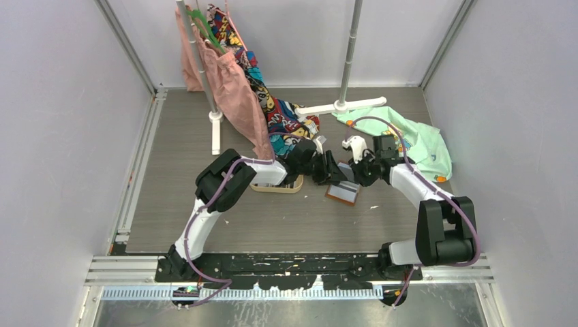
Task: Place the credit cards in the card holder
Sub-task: Insert the credit card into the card holder.
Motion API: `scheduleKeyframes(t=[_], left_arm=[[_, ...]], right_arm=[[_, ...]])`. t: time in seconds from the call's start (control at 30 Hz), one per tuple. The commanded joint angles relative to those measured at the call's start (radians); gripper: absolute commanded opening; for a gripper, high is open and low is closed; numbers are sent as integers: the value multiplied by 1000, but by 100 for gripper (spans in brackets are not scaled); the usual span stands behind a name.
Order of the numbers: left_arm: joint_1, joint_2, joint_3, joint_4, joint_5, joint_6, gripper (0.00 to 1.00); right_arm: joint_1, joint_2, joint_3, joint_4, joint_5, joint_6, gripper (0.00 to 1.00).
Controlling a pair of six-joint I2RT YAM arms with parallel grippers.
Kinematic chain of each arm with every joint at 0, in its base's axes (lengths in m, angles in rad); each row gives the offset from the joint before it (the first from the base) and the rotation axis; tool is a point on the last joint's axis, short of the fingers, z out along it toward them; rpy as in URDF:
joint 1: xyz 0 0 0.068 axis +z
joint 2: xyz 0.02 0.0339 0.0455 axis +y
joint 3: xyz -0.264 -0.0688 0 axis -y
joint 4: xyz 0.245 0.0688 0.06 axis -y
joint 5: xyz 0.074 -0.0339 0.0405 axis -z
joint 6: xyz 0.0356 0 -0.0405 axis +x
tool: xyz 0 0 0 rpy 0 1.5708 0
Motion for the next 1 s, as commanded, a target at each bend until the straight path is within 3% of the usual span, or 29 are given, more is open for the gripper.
scheduleKeyframes(t=[0.0, 0.2, 0.4, 0.67, 0.97], left_arm=[[5, -63, -26, -42, 13, 60, 44], [5, -66, -40, -46, 36, 88, 39], [5, -58, -34, -65, 45, 107, 32], [4, -51, -18, -133, 41, 152, 19], [5, -10, 27, -214, 24, 189, 15]], right_arm=[[-62, 15, 75, 14, -111, 153, 19], [-126, 108, 128, 60, -121, 352, 28], [-138, 213, 203, 27, -88, 394, 30], [-146, 286, 259, -10, 6, 430, 12], [-121, 337, 294, -92, 82, 316, 11]])
